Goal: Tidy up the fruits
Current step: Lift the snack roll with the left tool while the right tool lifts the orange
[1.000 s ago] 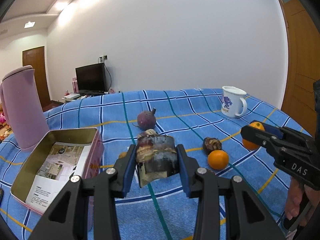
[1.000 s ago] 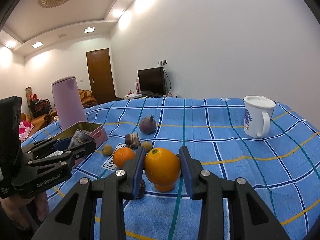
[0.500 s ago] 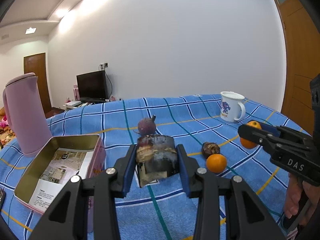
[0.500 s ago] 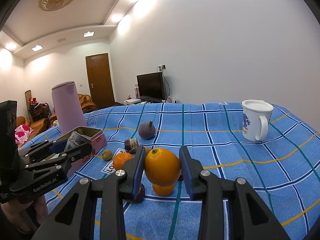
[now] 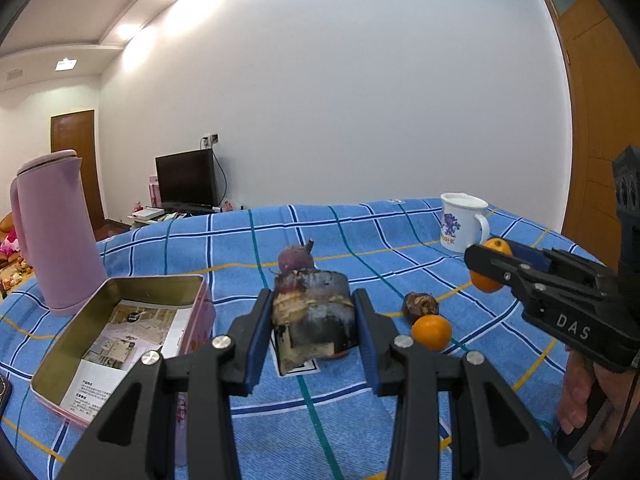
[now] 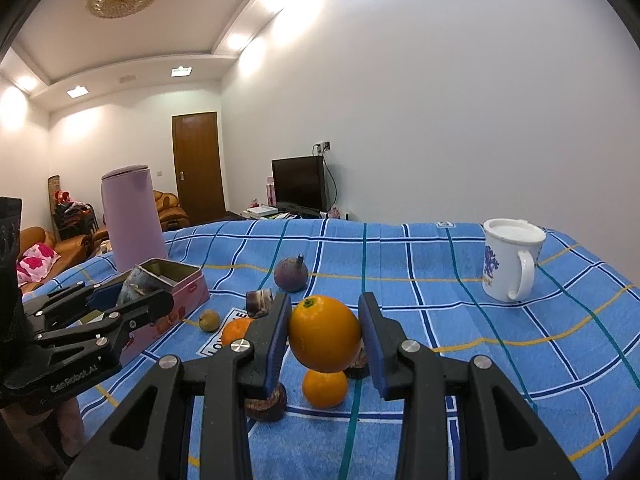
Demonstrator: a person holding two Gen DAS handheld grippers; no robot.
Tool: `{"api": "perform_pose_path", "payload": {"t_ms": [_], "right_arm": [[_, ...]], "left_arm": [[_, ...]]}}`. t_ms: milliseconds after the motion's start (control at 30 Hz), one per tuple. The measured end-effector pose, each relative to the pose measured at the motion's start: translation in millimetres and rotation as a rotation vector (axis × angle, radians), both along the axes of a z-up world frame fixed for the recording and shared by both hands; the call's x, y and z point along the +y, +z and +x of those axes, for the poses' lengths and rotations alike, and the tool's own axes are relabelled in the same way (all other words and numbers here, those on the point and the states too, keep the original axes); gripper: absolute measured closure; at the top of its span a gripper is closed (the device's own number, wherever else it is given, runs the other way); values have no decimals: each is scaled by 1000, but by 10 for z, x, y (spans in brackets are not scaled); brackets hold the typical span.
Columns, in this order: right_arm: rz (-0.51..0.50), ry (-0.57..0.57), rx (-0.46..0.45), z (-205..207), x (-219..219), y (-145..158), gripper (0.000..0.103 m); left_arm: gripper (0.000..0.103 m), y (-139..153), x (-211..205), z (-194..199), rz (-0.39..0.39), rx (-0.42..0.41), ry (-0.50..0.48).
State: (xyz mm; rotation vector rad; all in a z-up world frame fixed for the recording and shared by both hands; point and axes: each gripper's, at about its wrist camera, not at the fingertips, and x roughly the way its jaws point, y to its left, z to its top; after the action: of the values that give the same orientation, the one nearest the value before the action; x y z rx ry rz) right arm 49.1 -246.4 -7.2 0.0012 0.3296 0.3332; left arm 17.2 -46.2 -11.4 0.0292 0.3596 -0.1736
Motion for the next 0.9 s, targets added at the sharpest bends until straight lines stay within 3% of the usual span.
{"api": "perform_pose_path", "payload": {"t_ms": [900], "right_arm": [[-28,52,11,154,406,-12,66]], "left_arm": [[62,-1,162,30,-16,19,51]]}}
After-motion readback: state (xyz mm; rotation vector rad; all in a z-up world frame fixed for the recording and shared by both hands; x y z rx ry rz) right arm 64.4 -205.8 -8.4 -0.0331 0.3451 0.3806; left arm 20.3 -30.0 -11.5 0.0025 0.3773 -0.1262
